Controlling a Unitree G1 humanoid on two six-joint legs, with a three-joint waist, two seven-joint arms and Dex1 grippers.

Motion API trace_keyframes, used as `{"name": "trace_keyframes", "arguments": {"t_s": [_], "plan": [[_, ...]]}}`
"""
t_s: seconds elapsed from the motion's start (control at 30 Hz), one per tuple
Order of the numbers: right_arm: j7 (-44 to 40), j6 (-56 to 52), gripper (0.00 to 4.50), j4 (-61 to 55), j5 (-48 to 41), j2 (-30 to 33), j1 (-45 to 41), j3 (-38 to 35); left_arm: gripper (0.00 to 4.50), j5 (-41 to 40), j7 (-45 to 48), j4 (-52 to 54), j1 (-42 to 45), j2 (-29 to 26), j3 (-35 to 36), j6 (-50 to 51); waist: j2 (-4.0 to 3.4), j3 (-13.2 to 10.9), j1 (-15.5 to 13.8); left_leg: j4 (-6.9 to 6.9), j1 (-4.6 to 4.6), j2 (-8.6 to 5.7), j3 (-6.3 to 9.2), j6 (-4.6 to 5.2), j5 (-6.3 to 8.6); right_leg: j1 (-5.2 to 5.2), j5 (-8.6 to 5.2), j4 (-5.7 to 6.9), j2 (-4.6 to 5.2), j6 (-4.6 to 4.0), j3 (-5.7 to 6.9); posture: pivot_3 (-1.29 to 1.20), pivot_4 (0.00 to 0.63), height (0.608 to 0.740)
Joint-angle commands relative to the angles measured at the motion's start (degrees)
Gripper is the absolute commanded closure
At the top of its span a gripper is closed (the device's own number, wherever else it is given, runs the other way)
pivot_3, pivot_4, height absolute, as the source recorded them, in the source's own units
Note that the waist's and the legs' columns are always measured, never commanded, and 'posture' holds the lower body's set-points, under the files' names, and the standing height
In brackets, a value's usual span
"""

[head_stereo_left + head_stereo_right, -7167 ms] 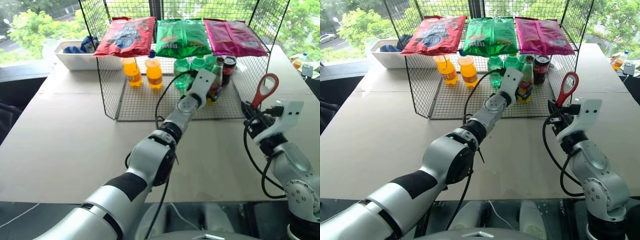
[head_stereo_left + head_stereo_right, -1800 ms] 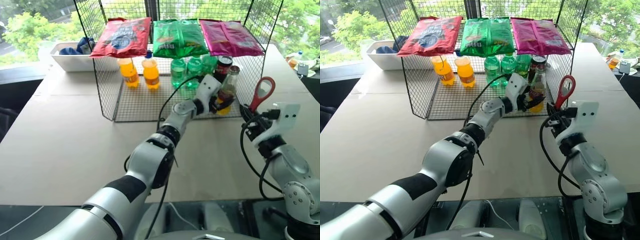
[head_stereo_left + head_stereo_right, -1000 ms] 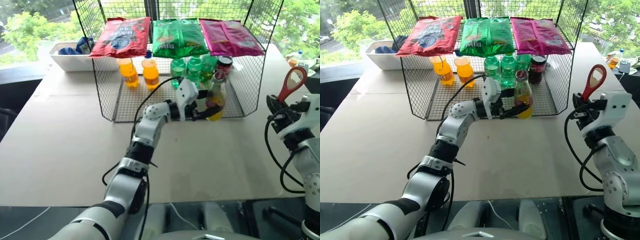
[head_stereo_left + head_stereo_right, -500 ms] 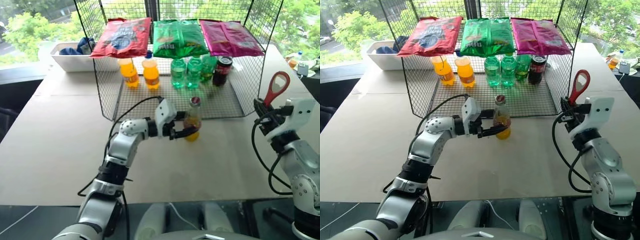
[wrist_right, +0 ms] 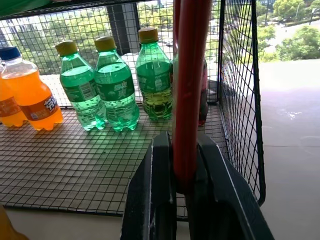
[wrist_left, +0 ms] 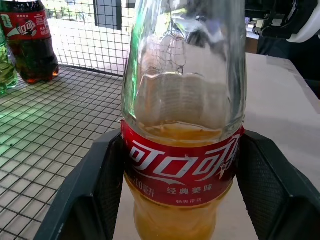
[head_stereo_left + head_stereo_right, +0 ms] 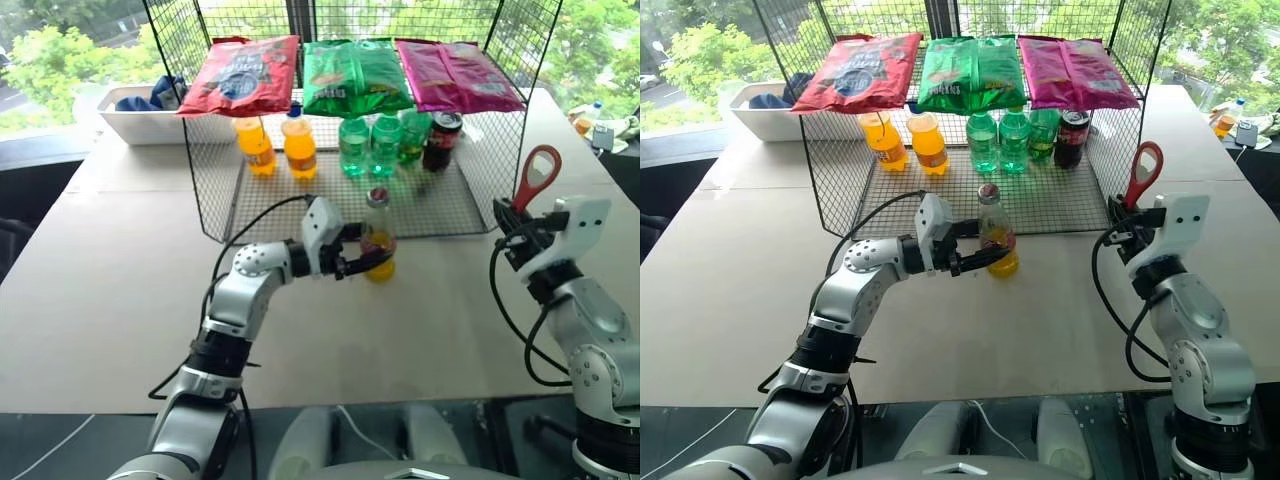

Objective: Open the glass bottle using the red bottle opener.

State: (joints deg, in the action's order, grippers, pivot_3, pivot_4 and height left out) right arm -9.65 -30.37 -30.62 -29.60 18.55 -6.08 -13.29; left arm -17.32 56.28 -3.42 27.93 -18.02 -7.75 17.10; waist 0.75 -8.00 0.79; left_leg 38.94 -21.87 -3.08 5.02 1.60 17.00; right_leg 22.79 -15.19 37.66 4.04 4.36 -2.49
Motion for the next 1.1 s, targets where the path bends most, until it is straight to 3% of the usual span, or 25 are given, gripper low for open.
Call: {"name": "trace_keyframes", "arguments": {"t_s": [0.03, 0.13, 0.17, 0.23, 0.27, 1.1], "plan": [[-0.31, 1.43, 4.50, -1.34, 0.09, -0.12, -0.56, -0.52, 1.87, -0.55, -1.28, 2.82, 1.20, 0.48, 0.53, -1.54, 0.00, 0.00, 0.00, 0.00, 0.00, 0.00, 0.00, 0.00, 0.00, 0.00, 0.00, 0.00, 0.00, 0.00, 0.00, 0.00, 0.150, 0.740], [-0.34, 1.49, 4.50, -1.10, 0.17, -0.08, -0.77, -0.65, 1.87, -1.70, -0.57, 2.86, 1.22, 0.62, 0.61, -1.06, 0.00, 0.00, -0.01, 0.00, 0.00, 0.00, 0.00, 0.00, 0.00, 0.00, 0.00, 0.00, 0.00, 0.00, 0.00, 0.00, 0.150, 0.740], [-0.40, 1.53, 4.50, -0.98, 0.18, -0.02, -0.82, -0.73, 0.86, -1.34, -1.22, 2.73, 1.36, 0.81, 0.73, -1.57, 0.00, 0.00, -0.01, 0.00, 0.00, 0.00, 0.00, 0.00, 0.00, 0.00, 0.00, 0.00, 0.00, 0.00, 0.00, 0.00, 0.150, 0.740], [-0.47, 1.65, 4.50, -0.86, 0.22, 0.01, -0.84, -0.81, 0.16, -0.94, -1.82, 2.49, 1.52, 0.92, 0.77, -2.19, 0.00, 0.00, -0.06, 0.00, 0.00, 0.00, 0.00, 0.00, 0.00, 0.00, 0.00, 0.00, 0.01, 0.00, 0.00, 0.00, 0.150, 0.740], [-0.48, 1.70, 4.50, -0.80, 0.24, 0.01, -0.87, -0.84, 0.07, -0.68, -2.06, 2.25, 1.59, 0.98, 0.75, -2.78, 0.00, 0.00, -0.06, 0.00, 0.00, 0.00, 0.00, 0.00, 0.00, 0.00, 0.00, -0.01, 0.01, 0.00, 0.00, 0.00, 0.150, 0.740], [-0.29, 1.27, 4.50, -1.68, 0.09, 0.66, -0.60, -1.23, 0.07, -8.63, 0.73, 3.61, -0.03, 5.10, 1.29, -4.53, 0.00, 0.00, -0.06, 0.00, 0.00, 0.00, 0.00, 0.00, 0.00, -0.01, 0.00, -0.02, 0.01, 0.00, 0.00, 0.00, 0.150, 0.740]]}}
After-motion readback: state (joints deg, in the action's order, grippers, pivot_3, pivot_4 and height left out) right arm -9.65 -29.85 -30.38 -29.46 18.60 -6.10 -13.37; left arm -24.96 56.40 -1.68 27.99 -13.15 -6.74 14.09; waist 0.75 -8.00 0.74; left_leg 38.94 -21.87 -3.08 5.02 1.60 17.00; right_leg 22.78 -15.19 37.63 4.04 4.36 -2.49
